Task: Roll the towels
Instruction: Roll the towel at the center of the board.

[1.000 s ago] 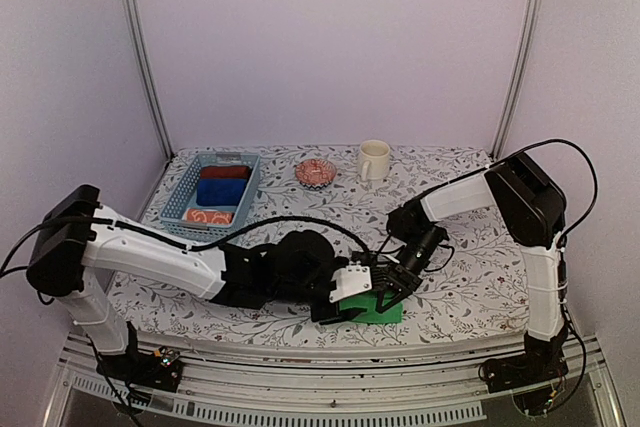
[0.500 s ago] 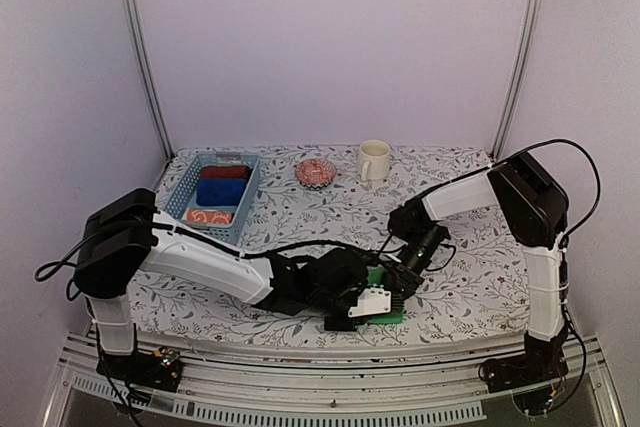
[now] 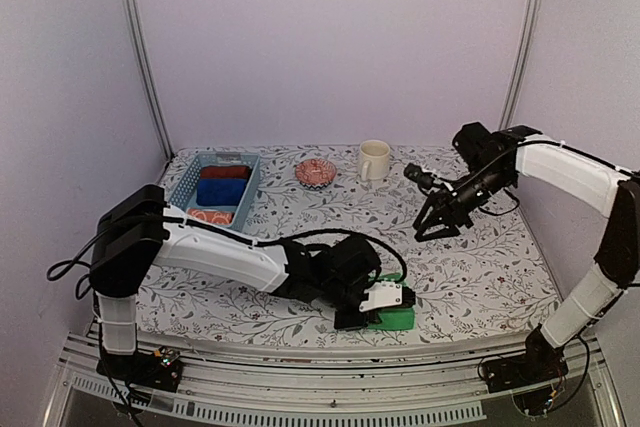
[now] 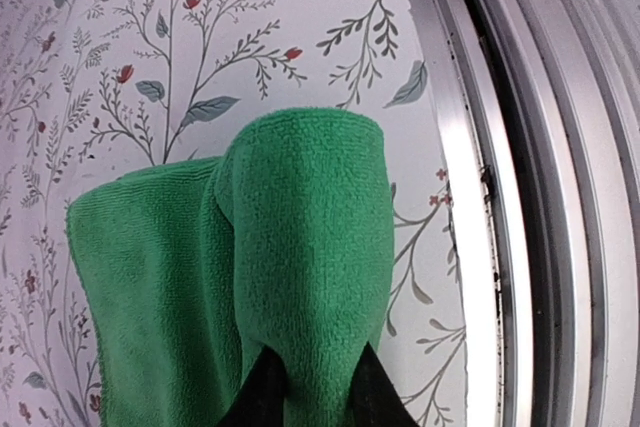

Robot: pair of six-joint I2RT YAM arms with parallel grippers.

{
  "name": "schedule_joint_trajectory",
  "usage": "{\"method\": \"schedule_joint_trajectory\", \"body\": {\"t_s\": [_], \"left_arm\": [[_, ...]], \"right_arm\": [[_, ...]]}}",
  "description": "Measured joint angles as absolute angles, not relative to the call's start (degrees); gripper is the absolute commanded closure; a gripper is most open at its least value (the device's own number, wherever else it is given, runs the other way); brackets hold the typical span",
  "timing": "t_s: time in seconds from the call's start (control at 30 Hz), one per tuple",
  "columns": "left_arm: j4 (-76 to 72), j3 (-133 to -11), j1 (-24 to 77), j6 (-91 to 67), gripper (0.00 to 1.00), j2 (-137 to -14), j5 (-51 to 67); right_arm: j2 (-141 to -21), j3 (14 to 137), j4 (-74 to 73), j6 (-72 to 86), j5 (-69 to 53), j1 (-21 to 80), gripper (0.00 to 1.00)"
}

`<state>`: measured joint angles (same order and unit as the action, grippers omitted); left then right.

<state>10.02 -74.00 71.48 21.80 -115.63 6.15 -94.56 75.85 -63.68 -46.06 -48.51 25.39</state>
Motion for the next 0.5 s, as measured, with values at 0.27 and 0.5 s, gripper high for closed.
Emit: {"method": "schedule_joint_trajectory", "body": {"t_s": [0.27,0.5], "left_arm": [[19.2,-87.3,65.5,14.7,0.89,-124.6,23.0],[21.1,-91.0,59.4,6.5,0.87,-129.4,39.6]], "right_arm": [[-65.8,65.7,-52.1,-44.5,-42.5,22.7,0.51],[-63.4,54.4,-48.3,-45.8,-34.6,32.2,0.55]]}}
